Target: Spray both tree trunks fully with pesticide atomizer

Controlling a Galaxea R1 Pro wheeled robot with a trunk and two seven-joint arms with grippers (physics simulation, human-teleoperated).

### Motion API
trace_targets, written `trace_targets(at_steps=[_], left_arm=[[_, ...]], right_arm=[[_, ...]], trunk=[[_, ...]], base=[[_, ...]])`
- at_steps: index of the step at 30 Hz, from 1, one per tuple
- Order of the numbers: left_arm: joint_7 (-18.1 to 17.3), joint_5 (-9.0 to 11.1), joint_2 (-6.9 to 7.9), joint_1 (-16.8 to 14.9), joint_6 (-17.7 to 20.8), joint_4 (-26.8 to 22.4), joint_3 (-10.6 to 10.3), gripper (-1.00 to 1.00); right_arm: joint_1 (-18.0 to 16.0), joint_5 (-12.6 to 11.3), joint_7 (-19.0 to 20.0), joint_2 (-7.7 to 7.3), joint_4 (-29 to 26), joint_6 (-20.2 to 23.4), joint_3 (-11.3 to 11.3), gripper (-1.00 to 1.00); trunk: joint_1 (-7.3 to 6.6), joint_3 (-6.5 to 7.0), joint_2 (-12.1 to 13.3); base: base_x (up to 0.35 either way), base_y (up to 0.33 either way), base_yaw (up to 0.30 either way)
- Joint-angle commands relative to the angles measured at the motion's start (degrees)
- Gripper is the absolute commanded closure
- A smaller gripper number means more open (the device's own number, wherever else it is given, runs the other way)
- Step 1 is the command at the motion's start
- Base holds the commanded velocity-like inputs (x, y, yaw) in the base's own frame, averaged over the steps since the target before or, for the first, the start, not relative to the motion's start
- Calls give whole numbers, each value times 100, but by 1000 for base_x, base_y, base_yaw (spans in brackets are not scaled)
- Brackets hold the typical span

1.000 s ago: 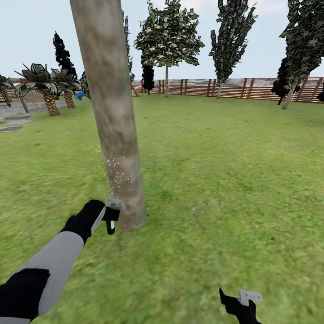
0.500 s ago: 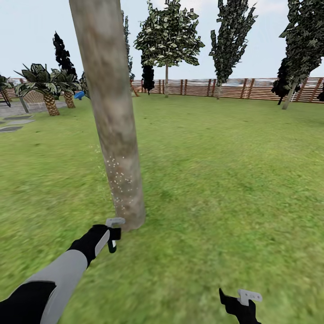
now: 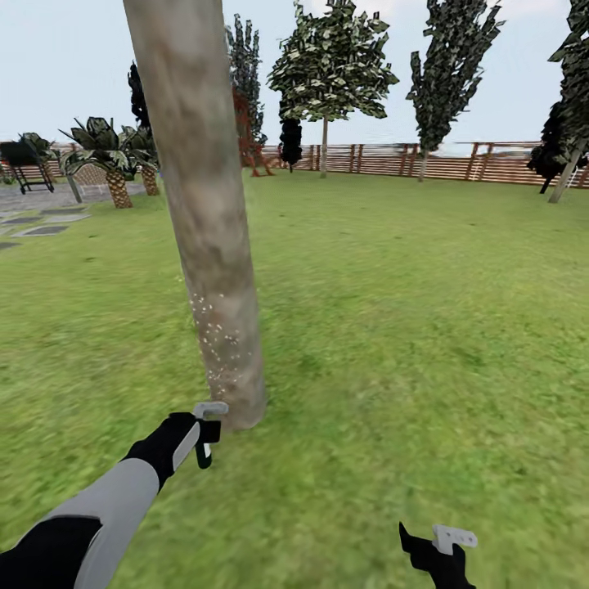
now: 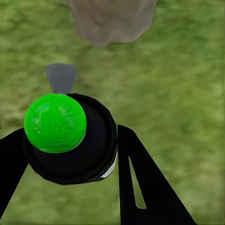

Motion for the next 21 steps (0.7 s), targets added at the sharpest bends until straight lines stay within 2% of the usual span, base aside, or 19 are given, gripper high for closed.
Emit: trace_targets(at_steps=[1, 12, 21], left_arm=[[0, -2, -1, 0, 0, 1, -4, 100], [0, 7, 7, 9, 0, -2, 0, 100], [2, 7, 7, 9, 0, -8, 0, 100]], right_arm=[[0, 0, 0, 0, 0, 0, 0, -100], [0, 0, 0, 0, 0, 0, 0, -100], [0, 4, 0, 0, 0, 0, 0, -100]], trunk=[[0, 0, 0], [0, 0, 0], [0, 0, 0]], base=[[187, -225, 124], [87, -268, 28], [36, -275, 251]])
